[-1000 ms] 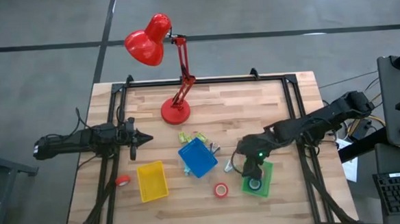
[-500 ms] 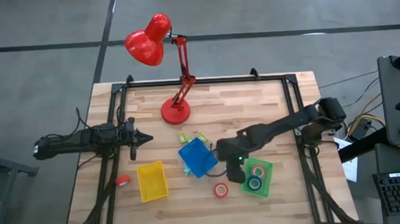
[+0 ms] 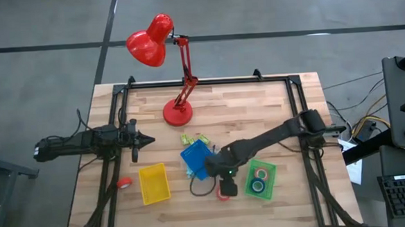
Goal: Pick and place Stapler, Stapler remover, tape
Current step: Put the right orange tape into the green bin
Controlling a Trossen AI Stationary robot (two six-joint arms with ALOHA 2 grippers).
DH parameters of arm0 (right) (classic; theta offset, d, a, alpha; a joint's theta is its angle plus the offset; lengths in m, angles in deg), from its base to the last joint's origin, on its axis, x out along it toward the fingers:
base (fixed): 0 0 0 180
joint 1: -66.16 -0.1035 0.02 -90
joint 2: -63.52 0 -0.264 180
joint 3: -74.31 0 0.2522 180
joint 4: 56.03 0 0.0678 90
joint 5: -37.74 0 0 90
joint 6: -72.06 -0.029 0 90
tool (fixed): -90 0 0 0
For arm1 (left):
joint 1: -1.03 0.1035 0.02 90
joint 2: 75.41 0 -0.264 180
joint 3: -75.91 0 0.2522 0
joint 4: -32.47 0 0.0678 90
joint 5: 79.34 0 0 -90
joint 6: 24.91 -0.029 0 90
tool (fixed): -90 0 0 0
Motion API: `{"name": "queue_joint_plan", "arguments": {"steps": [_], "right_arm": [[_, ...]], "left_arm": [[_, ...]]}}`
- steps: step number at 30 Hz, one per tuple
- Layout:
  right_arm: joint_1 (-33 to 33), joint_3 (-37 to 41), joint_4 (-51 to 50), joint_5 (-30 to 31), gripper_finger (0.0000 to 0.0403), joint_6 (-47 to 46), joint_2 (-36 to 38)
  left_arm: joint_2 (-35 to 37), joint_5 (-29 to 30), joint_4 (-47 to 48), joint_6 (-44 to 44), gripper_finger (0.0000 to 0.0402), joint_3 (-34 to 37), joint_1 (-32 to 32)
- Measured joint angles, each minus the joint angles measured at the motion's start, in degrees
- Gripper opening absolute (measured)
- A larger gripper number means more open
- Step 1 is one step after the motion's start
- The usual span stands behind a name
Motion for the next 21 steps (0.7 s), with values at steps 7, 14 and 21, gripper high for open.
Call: {"name": "queue_joint_plan", "arguments": {"steps": [7,14,21], "right_arm": [[-3.8,-4.8,-3.5,0.0,0.0170,0.0,-4.1],[-4.3,-6.1,-2.6,1.7,0.0155,0.2,-6.7],[-4.4,-6.1,-3.1,3.0,0.0136,0.0,-6.3]], "left_arm": [[0.0,0.0,0.0,0.0,0.0007,0.0,0.0],[0.0,0.0,0.0,0.0,0.0007,0.0,0.0],[0.0,0.0,0.0,0.0,0.0007,0.0,0.0]]}}
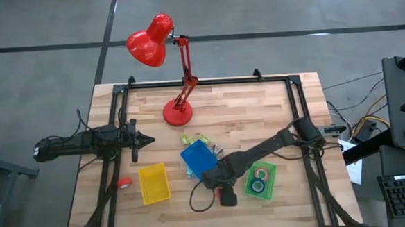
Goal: Pick and place Stapler, Stapler remover, tape
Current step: Put the right orange tape into the green bin
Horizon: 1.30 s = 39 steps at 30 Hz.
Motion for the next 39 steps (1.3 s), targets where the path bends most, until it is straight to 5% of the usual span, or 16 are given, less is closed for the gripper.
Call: {"name": "queue_joint_plan", "arguments": {"steps": [19,39], "right_arm": [[0.0,0.3,0.2,3.3,0.0142,0.4,-1.0],[0.9,-1.1,-7.1,0.7,0.0038,0.1,-0.8]], "left_arm": [[0.0,0.0,0.0,0.0,0.0007,0.0,0.0],[-0.1,0.0,0.0,0.0,0.0007,0.0,0.0]]}}
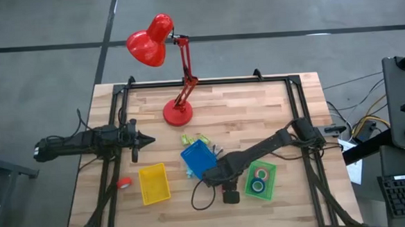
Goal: Pick and place Stapler, Stapler remover, tape
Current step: Put the right orange tape into the green bin
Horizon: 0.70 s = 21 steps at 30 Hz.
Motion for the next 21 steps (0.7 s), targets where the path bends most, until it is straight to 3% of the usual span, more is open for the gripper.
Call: {"name": "queue_joint_plan", "arguments": {"steps": [9,15,21], "right_arm": [[0.0,-2.9,-10.5,5.6,0.0041,-5.0,6.8],[-0.6,3.6,-12.0,10.7,0.0043,-12.9,16.7],[-1.0,12.8,-12.1,11.5,0.0043,-20.9,26.2]], "left_arm": [[0.0,0.0,0.0,0.0,0.0007,0.0,0.0],[0.0,0.0,0.0,0.0,0.0007,0.0,0.0],[0.0,0.0,0.0,0.0,0.0007,0.0,0.0]]}}
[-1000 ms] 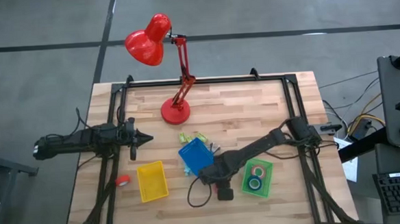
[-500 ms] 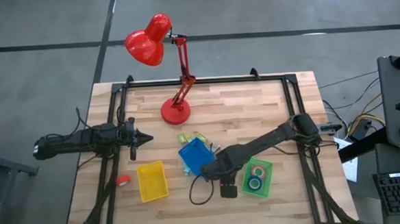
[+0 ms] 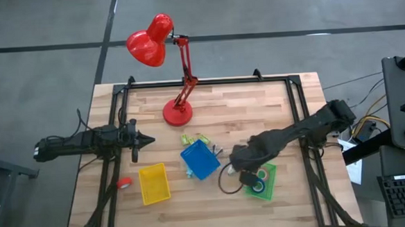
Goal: Pick and place Stapler, Stapler remover, tape
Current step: Put the right orange tape into the green bin
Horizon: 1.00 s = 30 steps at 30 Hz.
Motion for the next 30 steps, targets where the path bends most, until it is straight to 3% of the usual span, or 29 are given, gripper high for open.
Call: {"name": "queue_joint_plan", "arguments": {"steps": [9,16,23,30], "right_arm": [[-0.6,13.9,4.4,-2.9,0.0045,-4.1,5.3],[-1.9,19.3,6.0,-6.9,0.0045,-2.7,5.2],[-2.1,20.3,6.2,-8.4,0.0056,-3.1,5.3],[-2.2,17.2,6.0,-6.7,0.0118,-1.5,5.5]], "left_arm": [[0.0,0.0,0.0,0.0,0.0007,0.0,0.0],[0.0,0.0,0.0,0.0,0.0007,0.0,0.0],[0.0,0.0,0.0,0.0,0.0007,0.0,0.0],[0.0,0.0,0.0,0.0,0.0007,0.0,0.0]]}}
